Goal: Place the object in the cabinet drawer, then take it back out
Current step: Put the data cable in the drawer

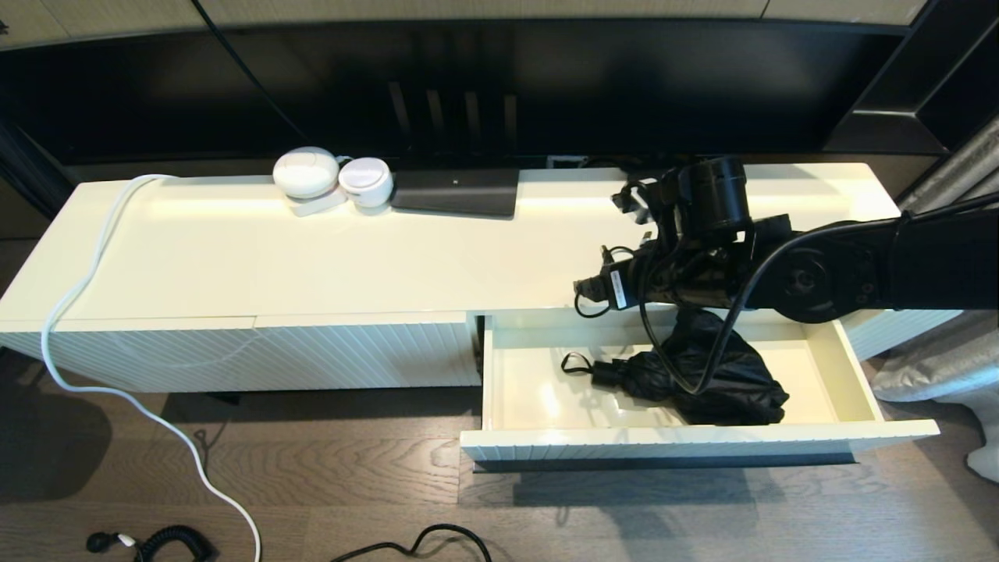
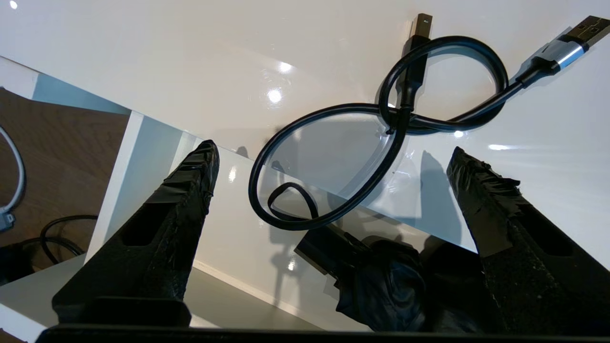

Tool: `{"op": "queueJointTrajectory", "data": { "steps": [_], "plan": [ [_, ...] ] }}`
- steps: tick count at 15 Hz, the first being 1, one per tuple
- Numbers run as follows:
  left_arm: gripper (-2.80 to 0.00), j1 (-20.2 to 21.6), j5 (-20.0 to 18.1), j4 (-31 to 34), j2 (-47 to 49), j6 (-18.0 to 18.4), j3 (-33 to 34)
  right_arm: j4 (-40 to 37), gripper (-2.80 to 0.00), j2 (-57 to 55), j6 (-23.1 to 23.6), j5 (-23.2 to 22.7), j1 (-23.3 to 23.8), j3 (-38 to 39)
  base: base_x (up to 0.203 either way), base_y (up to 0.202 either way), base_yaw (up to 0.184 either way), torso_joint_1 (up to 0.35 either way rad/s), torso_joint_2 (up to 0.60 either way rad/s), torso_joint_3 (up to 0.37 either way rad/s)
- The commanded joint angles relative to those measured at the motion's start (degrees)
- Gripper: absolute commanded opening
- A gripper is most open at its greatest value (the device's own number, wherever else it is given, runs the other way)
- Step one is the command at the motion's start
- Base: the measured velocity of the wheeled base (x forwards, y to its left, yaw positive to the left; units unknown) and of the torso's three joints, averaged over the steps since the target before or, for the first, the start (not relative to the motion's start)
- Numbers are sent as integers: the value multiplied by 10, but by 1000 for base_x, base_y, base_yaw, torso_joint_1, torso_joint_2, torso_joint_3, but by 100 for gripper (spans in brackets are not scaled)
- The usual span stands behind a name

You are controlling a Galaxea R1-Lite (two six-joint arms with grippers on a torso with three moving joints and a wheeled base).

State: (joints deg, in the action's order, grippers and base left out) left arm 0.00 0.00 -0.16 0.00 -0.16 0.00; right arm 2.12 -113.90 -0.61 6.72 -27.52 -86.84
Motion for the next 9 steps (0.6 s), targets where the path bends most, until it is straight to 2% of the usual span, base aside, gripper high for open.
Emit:
{"op": "queueJointTrajectory", "data": {
  "steps": [1,9],
  "plan": [
    [-280,0,0,0,0,0,0,-1,0,-8,-17,1,-3,-1,0,0,0,0,0,0],
    [-280,0,0,0,0,0,0,-4,0,-30,-36,1,-10,-6,0,0,0,0,0,0]
  ]
}}
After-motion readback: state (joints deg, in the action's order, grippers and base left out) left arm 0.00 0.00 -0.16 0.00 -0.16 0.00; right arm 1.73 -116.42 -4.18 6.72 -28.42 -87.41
